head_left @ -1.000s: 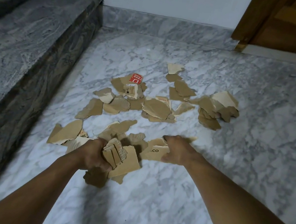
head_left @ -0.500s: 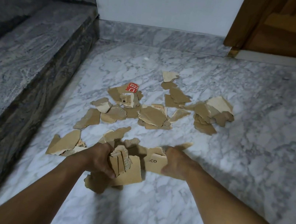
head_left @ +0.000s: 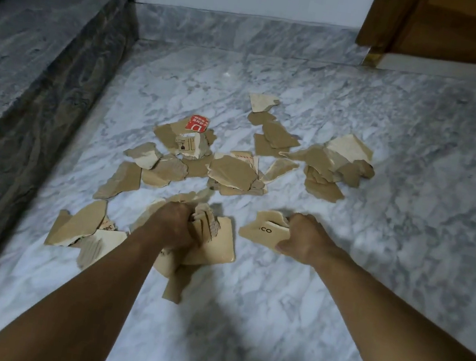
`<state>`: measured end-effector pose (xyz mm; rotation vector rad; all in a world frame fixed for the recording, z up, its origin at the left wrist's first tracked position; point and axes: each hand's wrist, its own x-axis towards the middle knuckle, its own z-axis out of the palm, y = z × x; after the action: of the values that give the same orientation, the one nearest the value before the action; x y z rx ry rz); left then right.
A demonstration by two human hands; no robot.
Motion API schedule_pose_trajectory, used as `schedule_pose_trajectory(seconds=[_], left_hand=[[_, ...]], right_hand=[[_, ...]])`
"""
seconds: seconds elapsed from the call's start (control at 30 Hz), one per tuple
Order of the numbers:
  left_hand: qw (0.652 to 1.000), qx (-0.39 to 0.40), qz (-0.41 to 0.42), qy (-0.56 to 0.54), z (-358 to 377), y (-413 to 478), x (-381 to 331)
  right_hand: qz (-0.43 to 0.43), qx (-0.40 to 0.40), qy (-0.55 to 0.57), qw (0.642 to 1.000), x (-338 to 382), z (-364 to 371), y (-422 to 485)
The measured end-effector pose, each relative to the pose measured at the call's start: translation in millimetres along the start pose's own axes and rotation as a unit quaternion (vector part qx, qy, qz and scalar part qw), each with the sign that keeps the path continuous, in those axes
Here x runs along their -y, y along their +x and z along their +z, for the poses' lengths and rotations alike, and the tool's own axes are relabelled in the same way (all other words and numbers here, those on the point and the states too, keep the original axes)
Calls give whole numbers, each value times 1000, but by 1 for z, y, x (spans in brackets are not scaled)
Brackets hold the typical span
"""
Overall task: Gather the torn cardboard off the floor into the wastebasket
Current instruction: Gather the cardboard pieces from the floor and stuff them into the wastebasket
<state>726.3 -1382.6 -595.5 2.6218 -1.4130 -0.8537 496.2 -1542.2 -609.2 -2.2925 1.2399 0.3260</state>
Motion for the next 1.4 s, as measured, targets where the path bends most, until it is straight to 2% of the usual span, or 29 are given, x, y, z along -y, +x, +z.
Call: schedule_pose_trajectory(seconds=[0.23, 0.33, 0.5, 0.63, 0.9, 1.03, 1.1, 1.17, 1.27, 1.4], left_hand=[[1000, 11, 16, -21, -2, -12, 2], [994, 18, 21, -104, -6, -22, 6], [972, 11, 17, -235, -17, -43, 22], [936, 28, 12, -350, -23, -48, 42], [905, 16, 1, -425, -30, -59, 55], [894, -25, 0, -448, -45, -74, 63], [888, -58, -10, -455, -55, -80, 77], [891, -80, -26, -445, -61, -86, 96], [895, -72, -60, -437, -59, -102, 124], [893, -56, -99, -435, -38, -123, 155]], right_hand=[[-51, -14, -35, 998, 2, 2, -9], [-47, 4, -19, 999, 6, -4, -8], [-21, 16, -25, 999, 9, -7, -2], [-17, 23, -25, 999, 10, -8, -1], [-47, 6, -7, 999, 6, -5, -6], [-6, -7, 6, 1000, 14, -3, -19], [15, 22, 50, 998, 29, -5, -25], [0, 75, 76, 994, 54, -2, -34], [-47, 151, 33, 987, 95, 17, -46], [-114, 166, 7, 980, 136, 64, -62]])
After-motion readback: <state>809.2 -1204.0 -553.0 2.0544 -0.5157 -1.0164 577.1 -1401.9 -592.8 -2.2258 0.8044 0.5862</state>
